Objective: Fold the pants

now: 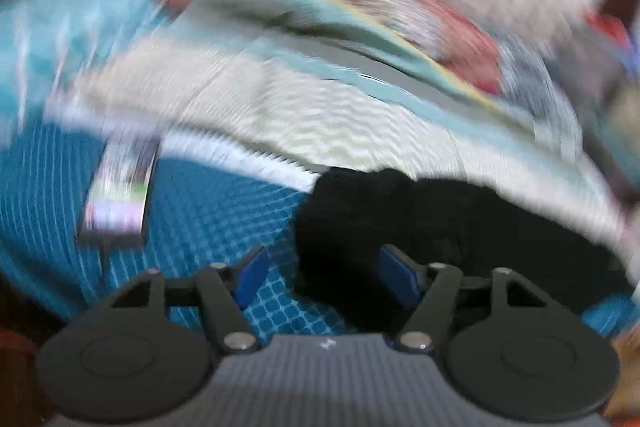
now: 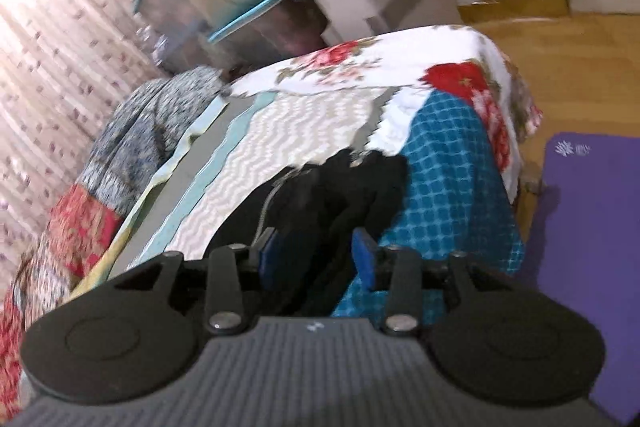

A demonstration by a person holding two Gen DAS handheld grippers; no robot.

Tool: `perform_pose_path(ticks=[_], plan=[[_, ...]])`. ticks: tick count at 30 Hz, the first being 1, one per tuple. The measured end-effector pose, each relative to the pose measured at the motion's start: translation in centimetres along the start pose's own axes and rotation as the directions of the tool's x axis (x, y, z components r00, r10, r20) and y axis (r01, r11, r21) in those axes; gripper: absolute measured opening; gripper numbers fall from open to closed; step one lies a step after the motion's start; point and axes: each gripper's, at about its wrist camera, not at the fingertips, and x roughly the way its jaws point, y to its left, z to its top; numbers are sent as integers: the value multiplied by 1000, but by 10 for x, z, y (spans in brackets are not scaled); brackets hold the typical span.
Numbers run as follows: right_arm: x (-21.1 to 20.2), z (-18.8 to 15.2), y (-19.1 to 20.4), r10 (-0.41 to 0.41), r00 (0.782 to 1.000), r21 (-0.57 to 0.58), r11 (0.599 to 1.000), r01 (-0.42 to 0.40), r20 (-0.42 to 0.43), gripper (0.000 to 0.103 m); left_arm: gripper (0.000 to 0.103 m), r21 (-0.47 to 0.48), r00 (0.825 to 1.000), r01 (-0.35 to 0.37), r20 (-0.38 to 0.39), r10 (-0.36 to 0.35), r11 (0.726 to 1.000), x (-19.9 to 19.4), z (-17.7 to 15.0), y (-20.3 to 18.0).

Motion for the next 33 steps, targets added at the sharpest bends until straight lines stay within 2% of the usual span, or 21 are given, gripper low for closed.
perform_pose_path(ticks=[2, 5, 7, 8, 9, 10, 11, 12, 15, 17, 20, 21, 22, 23, 24, 25, 26, 28, 29, 31, 33], plan=[[3, -8, 12, 18, 1000, -41, 999, -19, -19, 44, 65, -171, 998, 53, -23, -58, 984, 9, 6, 24], [10, -20, 31, 36, 998, -93, 995, -41, -51, 44, 69, -364, 977, 169, -63, -205, 916, 34, 4, 43], [14, -29, 41, 61, 995, -98, 993, -68, -80, 44, 84, -428, 961, 196, -96, -260, 882, 57, 5, 45], [13, -37, 48, 69, 993, -102, 992, -78, -92, 44, 82, -432, 959, 190, -113, -261, 882, 67, 6, 44], [14, -43, 56, 79, 991, -114, 989, -92, -110, 44, 66, -423, 960, 170, -134, -247, 890, 78, 7, 41], [15, -49, 64, 91, 988, -129, 986, -107, -127, 44, 42, -401, 960, 145, -163, -226, 904, 90, 9, 34], [16, -54, 71, 103, 985, -141, 982, -123, -141, 44, 38, -378, 960, 133, -181, -214, 916, 96, 13, 28], [16, -58, 78, 114, 981, -147, 980, -137, -155, 44, 25, -353, 959, 142, -181, -217, 925, 99, 20, 21], [15, -75, 102, 172, 961, -165, 964, -210, -218, 45, 21, -241, 959, 256, -61, -278, 936, 76, 46, -6], [8, -91, 126, 300, 911, -176, 918, -356, -282, 45, 21, -104, 929, 365, 108, -355, 925, 41, 56, -23], [-3, -127, 174, 472, 770, -205, 780, -592, -429, 45, 22, 77, 880, 369, 291, -375, 926, 10, 44, -34], [-5, -140, 189, 495, 730, -216, 738, -640, -472, 45, 24, 111, 883, 330, 316, -348, 938, 10, 34, -33], [-8, -157, 207, 510, 679, -226, 686, -692, -528, 45, 26, 126, 908, 272, 295, -298, 954, 20, 20, -31], [-9, -173, 222, 512, 635, -229, 645, -729, -578, 45, 26, 110, 938, 239, 233, -258, 965, 36, 9, -26], [-9, -190, 236, 508, 595, -227, 610, -759, -623, 45, 26, 49, 969, 214, 112, -218, 976, 61, -7, -16], [-9, -208, 250, 495, 560, -229, 579, -783, -664, 45, 25, -22, 983, 185, -14, -185, 982, 86, -23, -5], [-7, -224, 261, 475, 535, -234, 554, -799, -699, 45, 25, -63, 980, 161, -109, -167, 985, 105, -39, 4], [-6, -255, 279, 411, 494, -268, 494, -827, -766, 45, 26, -65, 980, 195, -30, -197, 979, 99, -57, 13], [-7, -268, 286, 373, 482, -294, 458, -839, -793, 45, 27, -69, 979, 197, -31, -199, 978, 96, -54, 13], [-14, -290, 295, 315, 458, -339, 366, -867, -831, 46, 40, -107, 980, 194, -25, -198, 975, 93, -47, 17], [-22, -299, 297, 299, 443, -354, 309, -883, -845, 54, 42, -145, 980, 190, -28, -196, 971, 97, -42, 23]])
